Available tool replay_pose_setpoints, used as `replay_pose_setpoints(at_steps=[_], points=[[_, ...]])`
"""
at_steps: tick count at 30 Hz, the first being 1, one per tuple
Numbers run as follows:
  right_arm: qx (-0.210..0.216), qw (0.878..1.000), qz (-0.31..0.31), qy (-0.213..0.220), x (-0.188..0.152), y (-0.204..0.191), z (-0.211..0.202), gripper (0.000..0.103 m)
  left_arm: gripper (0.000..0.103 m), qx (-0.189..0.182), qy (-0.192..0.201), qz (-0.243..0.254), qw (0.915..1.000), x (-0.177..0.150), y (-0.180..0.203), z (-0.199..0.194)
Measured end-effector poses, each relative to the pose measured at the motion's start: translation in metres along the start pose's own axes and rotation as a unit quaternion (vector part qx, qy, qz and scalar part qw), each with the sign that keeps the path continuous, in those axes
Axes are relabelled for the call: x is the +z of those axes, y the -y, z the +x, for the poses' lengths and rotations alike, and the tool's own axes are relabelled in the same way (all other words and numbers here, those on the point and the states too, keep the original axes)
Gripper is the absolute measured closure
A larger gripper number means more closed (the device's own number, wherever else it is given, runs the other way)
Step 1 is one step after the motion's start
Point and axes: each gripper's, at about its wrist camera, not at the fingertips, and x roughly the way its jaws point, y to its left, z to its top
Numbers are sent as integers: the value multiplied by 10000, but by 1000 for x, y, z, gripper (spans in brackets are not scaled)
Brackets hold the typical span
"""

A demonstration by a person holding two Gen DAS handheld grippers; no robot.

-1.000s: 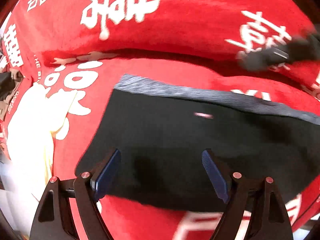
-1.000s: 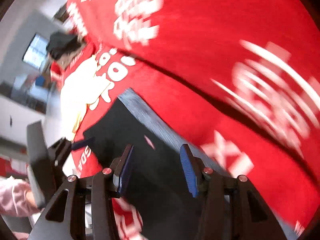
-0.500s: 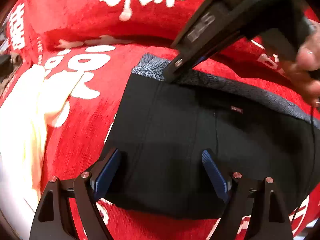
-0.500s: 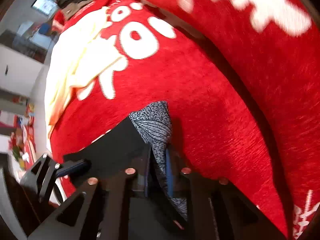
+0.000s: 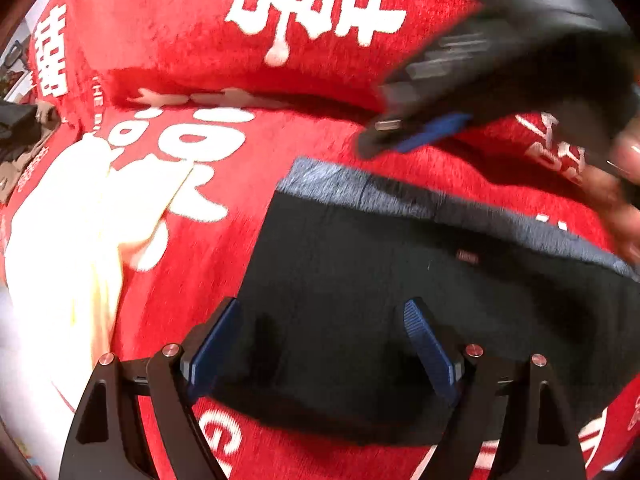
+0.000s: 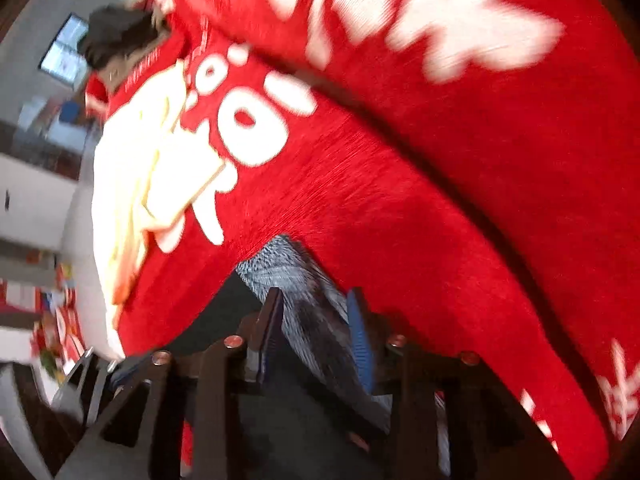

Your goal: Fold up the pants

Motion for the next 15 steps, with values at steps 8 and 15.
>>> replay_pose_setpoints(at_steps=[8,15], points=[[312,9737,2218,415,-161,73,-97,62,7,69,-543,92,9985,8,-4,29],[1042,9019,4179,314,-343,84,-88,62,7,-147,-302,1026,9942,31,84,19]])
